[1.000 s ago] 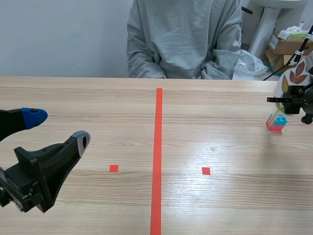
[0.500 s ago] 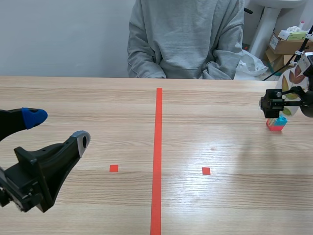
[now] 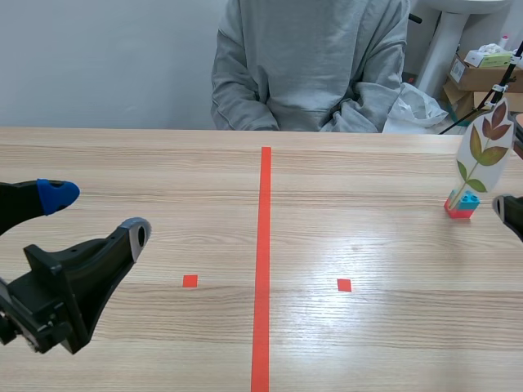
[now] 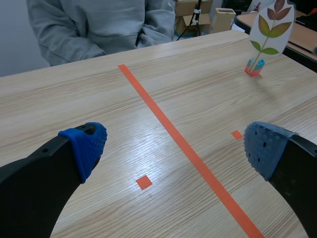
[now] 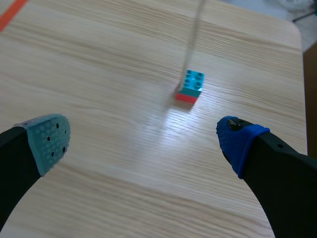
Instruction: Do the leaf sorting experiment
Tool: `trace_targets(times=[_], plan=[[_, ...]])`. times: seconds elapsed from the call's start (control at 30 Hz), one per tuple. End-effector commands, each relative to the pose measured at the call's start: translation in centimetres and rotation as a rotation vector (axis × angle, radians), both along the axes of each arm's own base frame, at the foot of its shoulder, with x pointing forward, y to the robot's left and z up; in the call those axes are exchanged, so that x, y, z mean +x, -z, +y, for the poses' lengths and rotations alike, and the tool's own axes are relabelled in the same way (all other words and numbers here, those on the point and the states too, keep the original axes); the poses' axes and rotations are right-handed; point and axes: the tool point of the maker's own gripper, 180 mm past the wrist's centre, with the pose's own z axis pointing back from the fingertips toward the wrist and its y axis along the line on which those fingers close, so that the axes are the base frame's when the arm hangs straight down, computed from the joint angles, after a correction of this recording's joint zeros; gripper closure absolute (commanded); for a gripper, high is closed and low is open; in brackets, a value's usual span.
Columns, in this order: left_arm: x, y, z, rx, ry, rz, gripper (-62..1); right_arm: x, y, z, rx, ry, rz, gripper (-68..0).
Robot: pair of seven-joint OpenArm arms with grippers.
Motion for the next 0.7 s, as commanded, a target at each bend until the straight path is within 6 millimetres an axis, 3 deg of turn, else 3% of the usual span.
trace_targets(times=[0.0, 0.23, 0.37, 0.53, 0.67], plan=[[0.2, -1.0, -0.2, -0.018, 0.002, -0.032, -59.4, -0.5, -1.1, 0.7, -0.002, -0.044, -0.024, -60.9], [0.2, -1.0, -0.2, -0.015, 0.004, -0.033, -59.4, -5.8, -0.7, 6.0, -0.035, -0.22, 0.059, -60.9], [0.2, -0.9, -0.2, 0.005, 0.009, -0.034, -59.4, -7.7, -2.3, 9.1, -0.044, -0.297, 0.049, -60.9], [0.0, 0.1, -0.3, 0.116, 0.036, -0.042, -59.4, -8.2, -5.6, 12.5, -0.065, -0.383, -0.014, -60.9], [0.0, 0.1, -0.3, 0.122, 0.038, -0.044, -59.4, -8.0, -6.3, 13.0, -0.037, -0.391, -0.038, -60.9]])
